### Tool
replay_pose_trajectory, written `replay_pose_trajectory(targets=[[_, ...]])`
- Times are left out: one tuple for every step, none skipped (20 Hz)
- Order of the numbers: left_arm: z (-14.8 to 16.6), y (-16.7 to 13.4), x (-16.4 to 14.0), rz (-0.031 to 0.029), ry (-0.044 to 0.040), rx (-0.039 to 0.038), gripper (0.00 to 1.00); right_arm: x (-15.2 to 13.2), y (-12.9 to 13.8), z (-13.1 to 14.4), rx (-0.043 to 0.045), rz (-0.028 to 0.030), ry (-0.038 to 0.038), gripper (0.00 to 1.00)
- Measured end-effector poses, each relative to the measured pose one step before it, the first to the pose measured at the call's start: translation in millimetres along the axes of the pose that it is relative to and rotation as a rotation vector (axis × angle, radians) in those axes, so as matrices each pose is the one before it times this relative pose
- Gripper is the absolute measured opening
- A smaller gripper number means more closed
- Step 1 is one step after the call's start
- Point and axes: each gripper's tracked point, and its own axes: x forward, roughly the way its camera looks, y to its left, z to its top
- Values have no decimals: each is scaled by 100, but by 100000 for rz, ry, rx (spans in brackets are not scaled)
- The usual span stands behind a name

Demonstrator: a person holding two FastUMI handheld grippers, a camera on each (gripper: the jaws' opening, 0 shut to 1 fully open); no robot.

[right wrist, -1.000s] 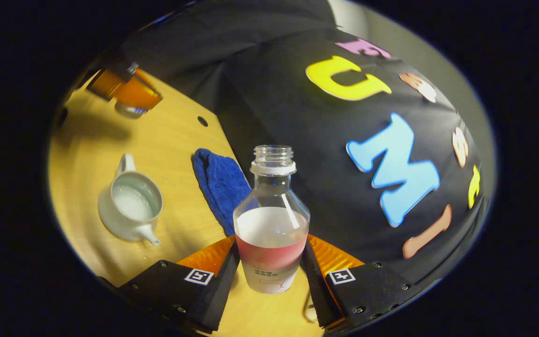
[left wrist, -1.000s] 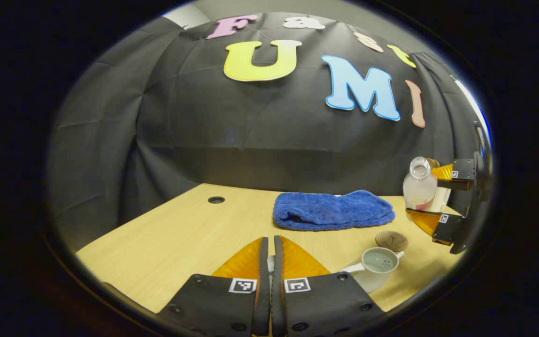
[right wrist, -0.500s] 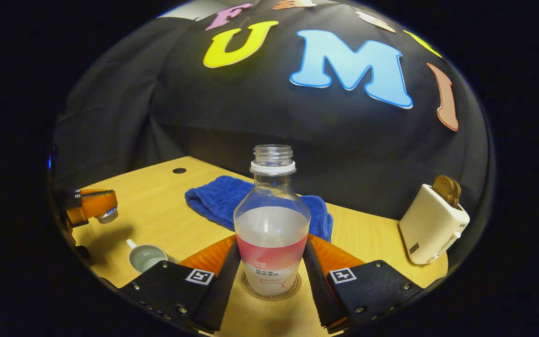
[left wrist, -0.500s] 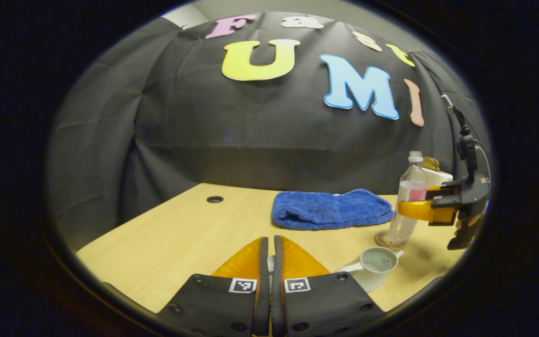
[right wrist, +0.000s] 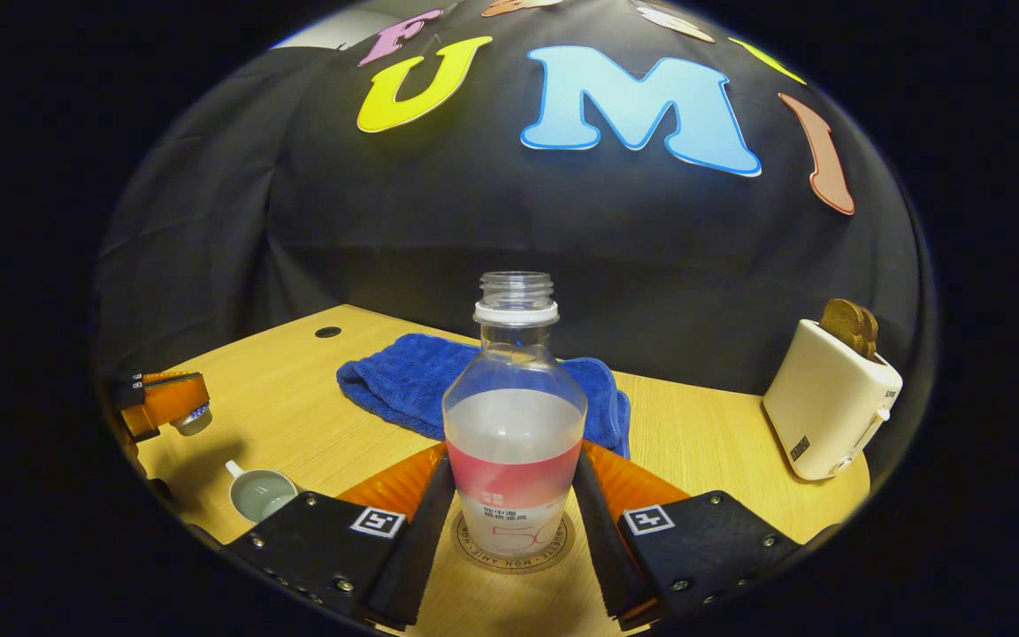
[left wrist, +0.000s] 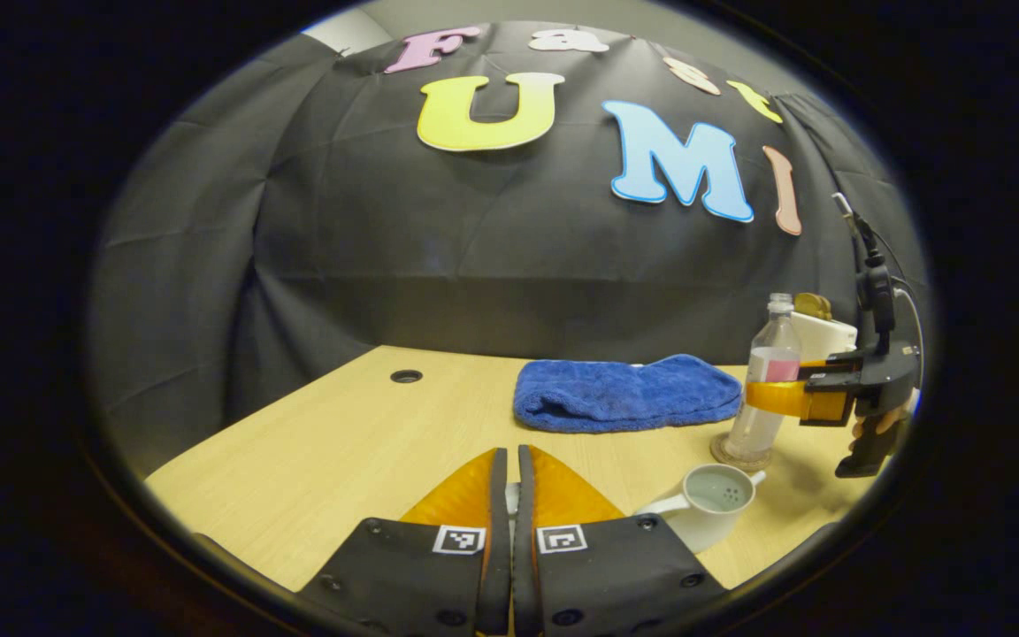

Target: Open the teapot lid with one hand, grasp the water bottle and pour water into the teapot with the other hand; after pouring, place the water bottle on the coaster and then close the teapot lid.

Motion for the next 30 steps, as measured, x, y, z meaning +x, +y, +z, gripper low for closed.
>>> replay_pose_trajectory(targets=[[-16, -70, 16, -366, -58, -17, 8, 16, 88, -158, 632, 351, 678, 76], [-31, -111, 13, -424, -161, -59, 8, -104, -113, 63, 602, -44, -94, 77], [156, -122, -61, -550, -219, 68, 8, 138, -38, -148, 70, -114, -405, 78], [-100, -192, 60, -239, 97, 200, 8, -573, -407, 335, -654, -1148, -314, 94], [-80, -218, 37, -573, 249, 265, 7, 22, -219, -152, -396, -740, -906, 100], [-77, -372, -25, -909, 7, -39, 7, -405, 17, 193, 80, 319, -759, 99], [184, -420, -36, -1379, -407, -318, 7, -202, 112, 18, 708, 508, -629, 99], [215, -531, -90, -1871, -926, -447, 7, -444, 30, 59, 1025, 575, -517, 99], [392, -593, -45, -2088, -1248, -429, 7, -441, -164, -92, 1000, 493, -402, 99], [233, -644, -52, -2085, -1063, -57, 8, -528, -162, 228, 1121, 361, -981, 99], [141, -576, -1, -1543, -740, 209, 7, -649, 89, 98, 878, 907, -895, 99], [67, -524, -10, -1501, -545, 128, 7, -653, 94, 18, 600, 678, -510, 99], [152, -602, 119, -1390, -383, -377, 7, -791, -29, 0, 617, 261, -905, 99], [-49, -606, 32, -1389, -387, -542, 9, -692, -85, 207, 525, 166, -1000, 99], [177, -601, 68, -1112, -277, -128, 8, -732, -129, 19, 329, 11, -950, 99], [50, -517, 150, -691, -324, 558, 8, -673, -220, 177, -132, -62, -1006, 99], [272, -553, 64, -493, -238, 1125, 8, -677, -323, 124, -408, -593, -1152, 99], [57, -583, 67, -507, -294, 1380, 7, -585, -319, 132, -651, -632, -781, 99], [213, -658, 7, -637, -343, 1240, 7, -609, -323, 53, -364, -336, -754, 99], [257, -834, 79, -724, -334, 854, 7, -528, -314, 7, -133, -288, -671, 99], [200, -773, 62, -959, -156, 613, 7, -474, -429, -65, -53, -585, -488, 99], [-11, -713, 194, -848, 75, 790, 8, -390, -422, -78, 31, -546, -413, 99], [56, -739, 172, -668, 158, 1047, 8, -465, -379, -128, 125, -407, -324, 99], [-59, -609, 72, -526, 338, 1001, 7, -266, -397, -123, 316, -379, -137, 98], [47, -576, 85, -507, 263, 805, 7, -440, -403, -201, 464, -204, -55, 98], [-176, -534, 292, -339, 387, 557, 7, -399, -394, -70, 718, -272, -192, 99], [-294, -354, 87, -120, 502, 329, 7, -252, -414, -98, 673, -198, -274, 98], [-207, -369, 146, -106, 531, 99, 7, -279, -479, 0, 648, -297, -306, 99], [-150, -317, 193, -82, 449, -5, 7, -333, -508, -16, 597, -372, -313, 99], [-74, -264, 161, -104, 489, 38, 7, -254, -445, -21, 496, -268, -194, 98]])
